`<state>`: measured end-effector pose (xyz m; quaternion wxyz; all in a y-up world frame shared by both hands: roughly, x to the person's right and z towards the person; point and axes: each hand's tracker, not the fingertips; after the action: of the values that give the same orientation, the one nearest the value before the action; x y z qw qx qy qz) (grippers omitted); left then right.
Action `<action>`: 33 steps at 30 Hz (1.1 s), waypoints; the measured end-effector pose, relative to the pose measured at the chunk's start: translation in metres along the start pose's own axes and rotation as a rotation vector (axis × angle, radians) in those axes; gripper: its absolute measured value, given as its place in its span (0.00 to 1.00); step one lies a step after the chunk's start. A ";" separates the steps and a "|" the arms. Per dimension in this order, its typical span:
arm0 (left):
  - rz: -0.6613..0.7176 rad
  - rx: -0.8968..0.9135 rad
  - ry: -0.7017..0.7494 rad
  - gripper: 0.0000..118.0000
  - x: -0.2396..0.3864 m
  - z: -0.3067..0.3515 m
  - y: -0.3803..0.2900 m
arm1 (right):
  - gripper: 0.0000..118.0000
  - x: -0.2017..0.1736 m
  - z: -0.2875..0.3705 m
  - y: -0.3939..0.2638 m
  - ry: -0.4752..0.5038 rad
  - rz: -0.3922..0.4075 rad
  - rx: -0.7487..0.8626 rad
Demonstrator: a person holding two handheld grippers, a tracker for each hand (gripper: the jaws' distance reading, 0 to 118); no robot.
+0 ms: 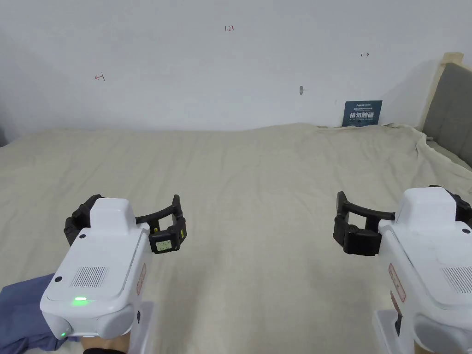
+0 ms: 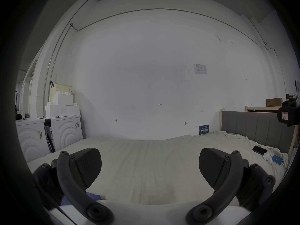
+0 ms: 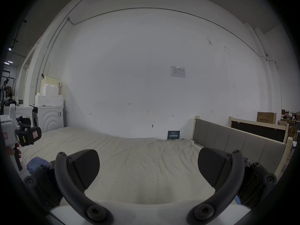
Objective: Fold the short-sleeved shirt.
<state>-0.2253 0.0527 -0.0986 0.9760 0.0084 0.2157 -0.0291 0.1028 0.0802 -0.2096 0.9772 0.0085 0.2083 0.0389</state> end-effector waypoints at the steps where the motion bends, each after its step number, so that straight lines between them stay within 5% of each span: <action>1: 0.000 0.001 0.000 1.00 0.000 0.000 0.000 | 1.00 0.000 0.000 0.000 0.001 0.000 0.001; 33: 0.000 -0.003 -0.003 1.00 -0.003 0.000 0.000 | 1.00 -0.003 0.000 0.000 -0.012 -0.022 0.006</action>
<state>-0.2284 0.0530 -0.0970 0.9763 0.0068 0.2143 -0.0288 0.0998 0.0804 -0.2086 0.9788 0.0094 0.2026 0.0273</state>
